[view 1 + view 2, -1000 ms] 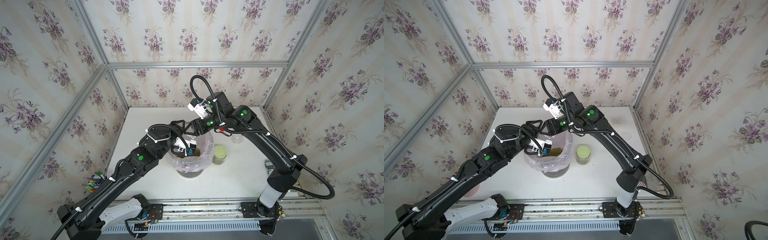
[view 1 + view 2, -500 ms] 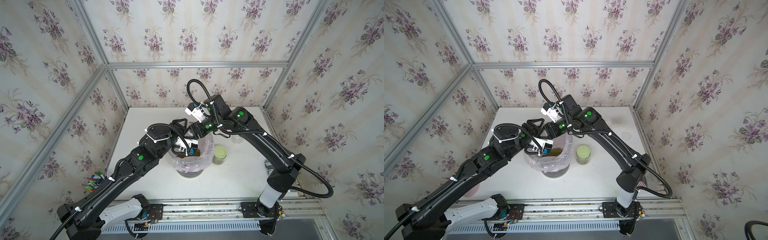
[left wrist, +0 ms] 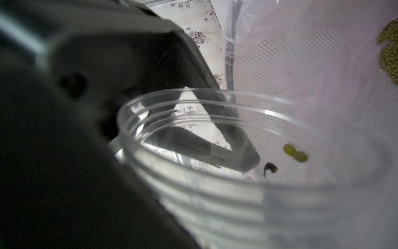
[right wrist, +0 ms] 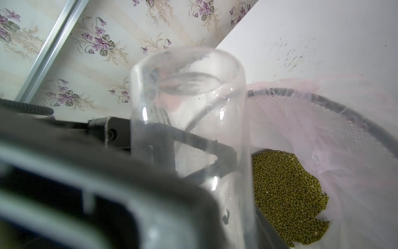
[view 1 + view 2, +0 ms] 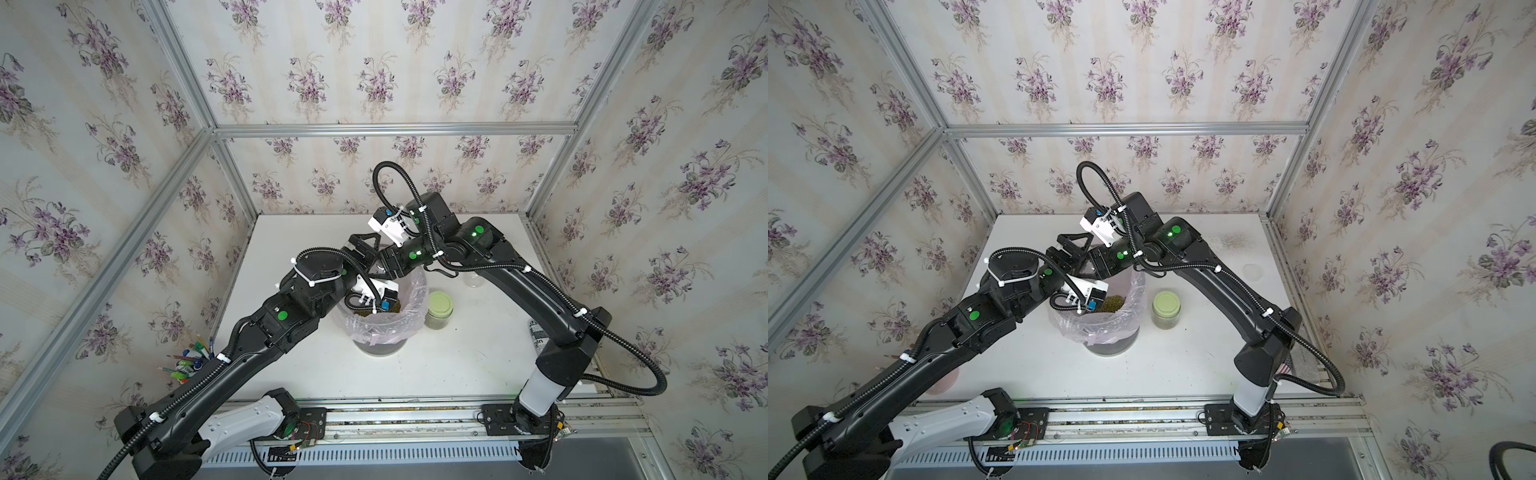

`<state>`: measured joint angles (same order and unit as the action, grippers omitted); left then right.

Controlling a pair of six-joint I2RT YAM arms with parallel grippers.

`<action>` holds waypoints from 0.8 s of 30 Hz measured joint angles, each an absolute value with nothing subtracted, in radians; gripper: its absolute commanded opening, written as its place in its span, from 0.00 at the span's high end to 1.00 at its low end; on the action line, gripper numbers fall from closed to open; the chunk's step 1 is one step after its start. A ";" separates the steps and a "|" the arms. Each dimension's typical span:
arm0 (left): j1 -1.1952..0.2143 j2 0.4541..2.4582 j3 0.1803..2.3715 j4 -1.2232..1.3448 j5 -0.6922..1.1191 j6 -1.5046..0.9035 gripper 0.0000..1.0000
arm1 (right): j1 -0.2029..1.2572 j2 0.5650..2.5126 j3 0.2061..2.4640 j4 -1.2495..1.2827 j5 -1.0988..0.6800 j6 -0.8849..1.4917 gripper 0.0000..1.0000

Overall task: Empty moldy mung beans from jars
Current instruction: Pour the moldy mung beans from the jar into the trash bin.

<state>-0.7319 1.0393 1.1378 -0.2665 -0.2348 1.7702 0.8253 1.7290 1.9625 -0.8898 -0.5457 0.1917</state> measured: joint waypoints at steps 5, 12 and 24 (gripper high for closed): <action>-0.732 1.022 1.139 -0.259 -0.252 1.765 0.00 | 0.825 1.712 1.928 -0.842 -0.518 0.194 0.61; -0.731 0.962 1.180 -0.289 -0.317 1.671 0.00 | 0.831 1.627 1.821 -0.709 -0.466 0.191 0.61; -0.732 0.918 1.324 -0.380 -0.443 1.270 0.00 | 0.867 1.397 1.267 -0.134 -0.233 0.258 0.63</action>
